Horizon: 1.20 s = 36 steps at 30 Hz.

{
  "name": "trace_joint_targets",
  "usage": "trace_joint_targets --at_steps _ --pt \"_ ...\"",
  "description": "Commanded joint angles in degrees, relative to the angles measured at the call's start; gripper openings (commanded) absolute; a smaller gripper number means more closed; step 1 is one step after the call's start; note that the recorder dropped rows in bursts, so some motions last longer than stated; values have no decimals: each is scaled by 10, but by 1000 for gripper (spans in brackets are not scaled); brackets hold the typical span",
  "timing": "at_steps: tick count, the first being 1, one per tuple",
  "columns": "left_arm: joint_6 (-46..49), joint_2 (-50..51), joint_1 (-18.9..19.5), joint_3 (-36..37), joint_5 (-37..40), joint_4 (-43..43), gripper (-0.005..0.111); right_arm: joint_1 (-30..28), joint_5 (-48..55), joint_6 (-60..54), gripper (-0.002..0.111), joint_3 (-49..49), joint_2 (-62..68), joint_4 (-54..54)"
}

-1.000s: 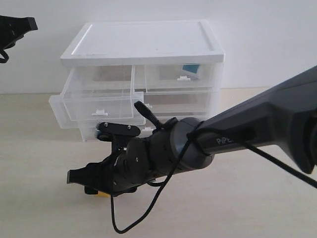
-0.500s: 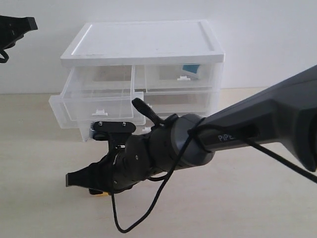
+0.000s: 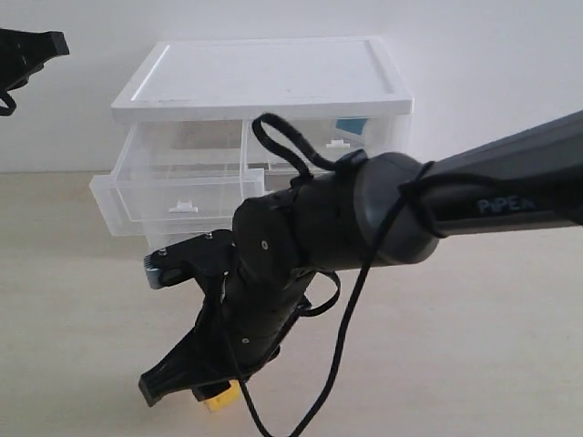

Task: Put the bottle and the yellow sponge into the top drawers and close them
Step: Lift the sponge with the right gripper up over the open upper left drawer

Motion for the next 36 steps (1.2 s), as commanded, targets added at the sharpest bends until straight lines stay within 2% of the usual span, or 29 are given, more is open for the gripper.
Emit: trace_joint_targets --at_steps 1,8,16,25,29,36 --pt "-3 -5 -1 3 -4 -1 4 20 34 -50 0 1 -53 -9" --pt "-3 9 -1 3 -4 -1 4 31 79 -76 0 1 -112 -26" --pt "-3 18 -1 3 -7 -1 4 31 68 -85 0 -12 -187 -67" --pt "-3 18 -1 3 -7 -1 4 30 114 -51 0 -133 -194 -164" --pt "-3 18 -1 3 -7 -1 4 12 121 -58 0 -168 -194 -169" --pt "-3 17 -1 3 -10 -1 4 -35 73 -66 0 -169 -189 -174"
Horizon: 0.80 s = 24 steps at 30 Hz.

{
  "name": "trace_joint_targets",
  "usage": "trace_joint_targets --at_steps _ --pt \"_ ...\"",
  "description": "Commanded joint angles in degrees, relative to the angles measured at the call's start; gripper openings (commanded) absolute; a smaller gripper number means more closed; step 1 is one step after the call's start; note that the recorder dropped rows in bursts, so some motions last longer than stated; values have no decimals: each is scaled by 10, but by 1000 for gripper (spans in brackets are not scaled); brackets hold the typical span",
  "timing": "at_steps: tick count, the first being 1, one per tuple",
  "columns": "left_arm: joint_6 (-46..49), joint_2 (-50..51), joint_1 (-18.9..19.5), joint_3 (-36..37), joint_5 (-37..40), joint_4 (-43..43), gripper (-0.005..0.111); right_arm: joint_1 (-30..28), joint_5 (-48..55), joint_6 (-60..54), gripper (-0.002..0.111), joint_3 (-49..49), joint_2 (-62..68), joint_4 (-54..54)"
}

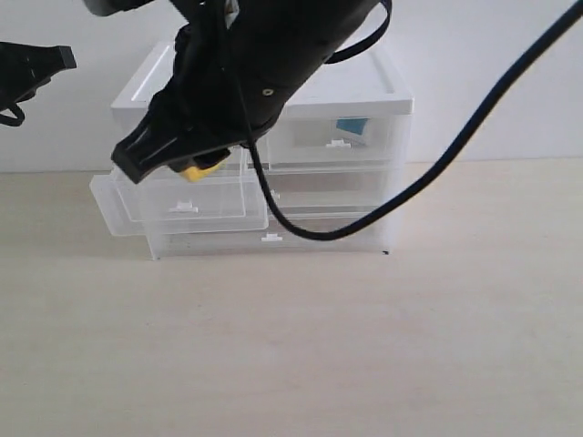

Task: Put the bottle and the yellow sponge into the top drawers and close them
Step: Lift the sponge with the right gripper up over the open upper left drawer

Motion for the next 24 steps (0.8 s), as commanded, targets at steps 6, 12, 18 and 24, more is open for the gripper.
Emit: trace_joint_targets --at_steps 6,12,18,24 --pt "-3 0 -1 3 -8 -1 4 -50 -63 -24 0 -6 27 -8" --pt "-3 0 -1 3 -8 -1 4 -50 -72 -37 0 -50 80 -8" --pt "-2 0 -1 3 -7 -1 4 -50 -67 -58 0 -106 133 -8" --pt "0 0 -1 3 -7 -1 4 -50 -63 -62 0 -155 174 -9"
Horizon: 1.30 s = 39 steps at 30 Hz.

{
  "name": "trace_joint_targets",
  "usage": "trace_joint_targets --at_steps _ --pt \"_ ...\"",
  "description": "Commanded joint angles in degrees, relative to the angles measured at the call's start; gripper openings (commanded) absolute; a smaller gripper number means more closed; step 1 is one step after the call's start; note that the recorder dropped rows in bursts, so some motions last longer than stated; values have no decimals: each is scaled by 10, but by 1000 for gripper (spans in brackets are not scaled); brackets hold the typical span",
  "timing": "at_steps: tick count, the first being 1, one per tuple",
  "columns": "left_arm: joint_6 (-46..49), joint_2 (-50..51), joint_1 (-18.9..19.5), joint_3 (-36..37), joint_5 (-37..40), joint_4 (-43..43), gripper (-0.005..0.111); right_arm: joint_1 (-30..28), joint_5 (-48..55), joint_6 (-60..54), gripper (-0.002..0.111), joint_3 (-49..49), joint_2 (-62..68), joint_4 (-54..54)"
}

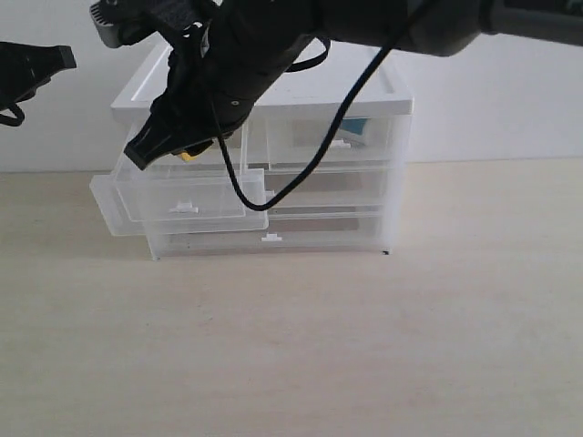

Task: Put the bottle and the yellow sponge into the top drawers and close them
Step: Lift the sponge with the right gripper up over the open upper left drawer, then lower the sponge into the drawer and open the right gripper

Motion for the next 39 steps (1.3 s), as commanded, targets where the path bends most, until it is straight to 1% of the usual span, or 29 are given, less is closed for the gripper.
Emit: trace_joint_targets --at_steps 1,7,12,14,15,17,18,20,25,26,27,28,29,30,32,33,35,36,39 --pt "2 0 -1 3 -6 -1 4 -3 -3 -7 0 -33 23 -3" --pt "2 0 -1 3 -3 -1 4 -4 -31 -7 0 -39 53 -17" --pt "2 0 -1 3 -5 -1 4 -4 -45 14 1 -39 58 -40" --pt "2 0 -1 3 -5 0 4 -4 -45 19 12 -39 58 -40" --pt "2 0 -1 3 -5 0 4 -4 -48 26 23 -39 58 -40" --pt "2 0 -1 3 -5 0 4 -4 -49 33 36 -39 58 -40" --pt "2 0 -1 3 -5 0 4 -4 -50 34 40 -39 58 -40" --pt "2 0 -1 3 -5 0 4 -4 -52 38 42 -39 58 -40" --pt "2 0 -1 3 -5 0 4 -4 -55 51 42 -39 58 -54" --pt "2 0 -1 3 -5 0 4 -4 -55 64 42 -39 56 -67" --pt "2 0 -1 3 -4 1 4 -4 -45 99 42 -39 52 -112" --pt "2 0 -1 3 -1 1 4 -5 -16 139 42 -39 43 -170" --pt "2 0 -1 3 0 6 4 -9 3 154 42 -39 37 -192" --pt "2 0 -1 3 8 27 4 -20 39 179 42 -39 29 -209" --pt "2 -11 -1 3 35 63 4 -44 83 182 42 -39 17 -211" --pt "2 -17 -1 3 43 63 4 -51 95 190 40 -39 11 -215" --pt "2 -32 -1 3 66 63 4 -69 124 205 19 -39 -4 -213" --pt "2 -41 -1 3 81 63 4 -77 133 213 -1 -39 -12 -213" --pt "8 -51 -1 6 123 63 4 -86 151 234 0 -39 -22 -213"
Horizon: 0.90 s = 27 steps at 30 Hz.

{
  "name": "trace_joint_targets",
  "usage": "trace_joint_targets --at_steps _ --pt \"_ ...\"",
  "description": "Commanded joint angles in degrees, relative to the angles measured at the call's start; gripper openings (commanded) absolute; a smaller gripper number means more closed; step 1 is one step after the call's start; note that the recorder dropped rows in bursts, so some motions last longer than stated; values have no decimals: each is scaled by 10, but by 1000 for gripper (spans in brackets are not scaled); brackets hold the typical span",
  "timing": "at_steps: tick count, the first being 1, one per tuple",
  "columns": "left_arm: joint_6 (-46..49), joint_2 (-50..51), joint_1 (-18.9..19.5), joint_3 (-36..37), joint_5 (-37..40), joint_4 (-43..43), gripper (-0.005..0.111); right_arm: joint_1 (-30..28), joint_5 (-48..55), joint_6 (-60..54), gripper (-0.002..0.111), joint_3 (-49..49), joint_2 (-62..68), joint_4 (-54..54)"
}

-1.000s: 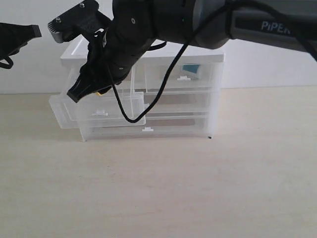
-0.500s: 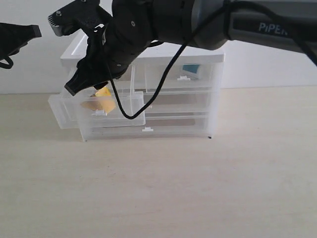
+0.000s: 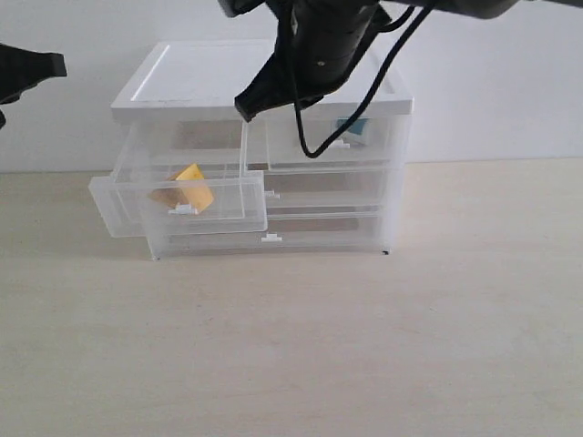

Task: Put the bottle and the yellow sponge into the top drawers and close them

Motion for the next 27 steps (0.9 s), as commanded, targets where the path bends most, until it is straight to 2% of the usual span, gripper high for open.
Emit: trace_joint_targets --at_steps 1,4,8,12,20,27 --pt "6 -27 -1 19 43 3 4 -20 40 28 0 -4 -21 1" --pt "2 -62 -28 61 24 -2 4 -29 66 29 0 -1 -20 9" --pt "15 -95 -88 99 50 -1 4 -29 75 40 0 6 -18 20" --pt "15 -111 -124 131 45 -1 4 -39 83 52 0 6 1 38" --pt "15 -101 -139 168 18 -1 4 -94 48 27 0 6 28 114" --pt "7 -88 -148 211 25 -20 4 -103 25 2 0 6 29 115"
